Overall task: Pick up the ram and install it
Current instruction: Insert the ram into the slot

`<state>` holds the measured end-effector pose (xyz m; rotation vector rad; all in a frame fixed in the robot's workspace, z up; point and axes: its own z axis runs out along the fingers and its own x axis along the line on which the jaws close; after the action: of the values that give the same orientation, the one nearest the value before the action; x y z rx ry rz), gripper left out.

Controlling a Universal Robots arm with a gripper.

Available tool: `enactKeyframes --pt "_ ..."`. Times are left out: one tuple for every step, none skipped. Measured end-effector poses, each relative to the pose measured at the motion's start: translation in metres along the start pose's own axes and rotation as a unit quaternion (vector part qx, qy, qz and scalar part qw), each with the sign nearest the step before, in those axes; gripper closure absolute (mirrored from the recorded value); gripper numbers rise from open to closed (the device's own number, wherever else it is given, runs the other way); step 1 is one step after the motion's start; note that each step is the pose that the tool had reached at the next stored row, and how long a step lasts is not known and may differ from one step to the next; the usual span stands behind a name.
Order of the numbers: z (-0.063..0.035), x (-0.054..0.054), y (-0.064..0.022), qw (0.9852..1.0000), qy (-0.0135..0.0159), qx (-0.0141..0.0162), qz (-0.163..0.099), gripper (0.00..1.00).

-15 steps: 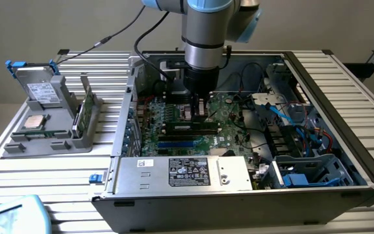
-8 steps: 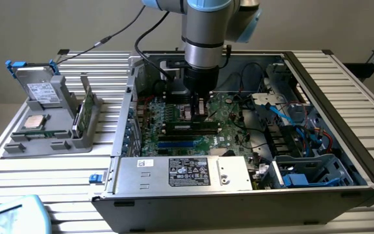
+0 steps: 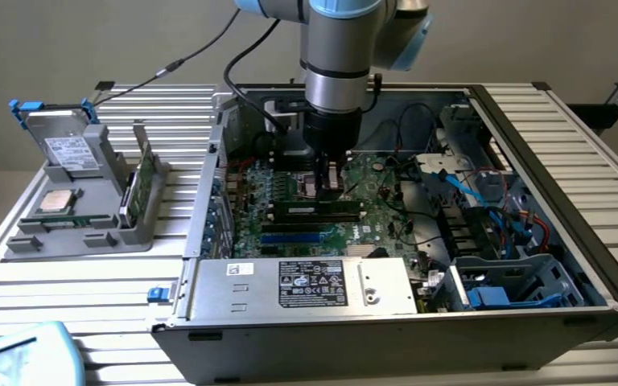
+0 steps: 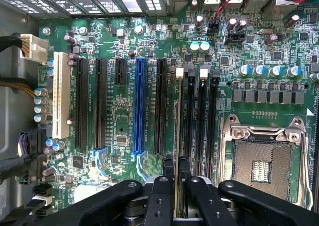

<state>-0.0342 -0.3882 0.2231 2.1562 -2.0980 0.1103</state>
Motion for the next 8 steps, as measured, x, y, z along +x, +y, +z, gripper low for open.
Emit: enactKeyframes --pt "0.0 -0.0001 0.0 1.0 0.0005 0.0 0.0 0.85" --pt "-0.0001 -0.0006 0.0001 1.0 0.0008 0.0 0.0 0.85" --pt "-0.0001 -0.0012 0.0 1.0 0.0008 0.0 0.0 0.85" --pt "-0.0001 -0.0017 0.0 1.0 0.0009 0.0 0.0 0.85" --pt "-0.0002 -0.0024 0.0001 1.0 0.001 0.0 0.0 0.85" --pt "-0.0002 -0.0029 0.0002 1.0 0.001 0.0 0.0 0.85" --pt "-0.0001 -0.003 0.0003 1.0 0.0012 0.0 0.0 0.85" --pt "-0.0001 -0.0031 0.0004 1.0 0.0017 0.0 0.0 0.85"
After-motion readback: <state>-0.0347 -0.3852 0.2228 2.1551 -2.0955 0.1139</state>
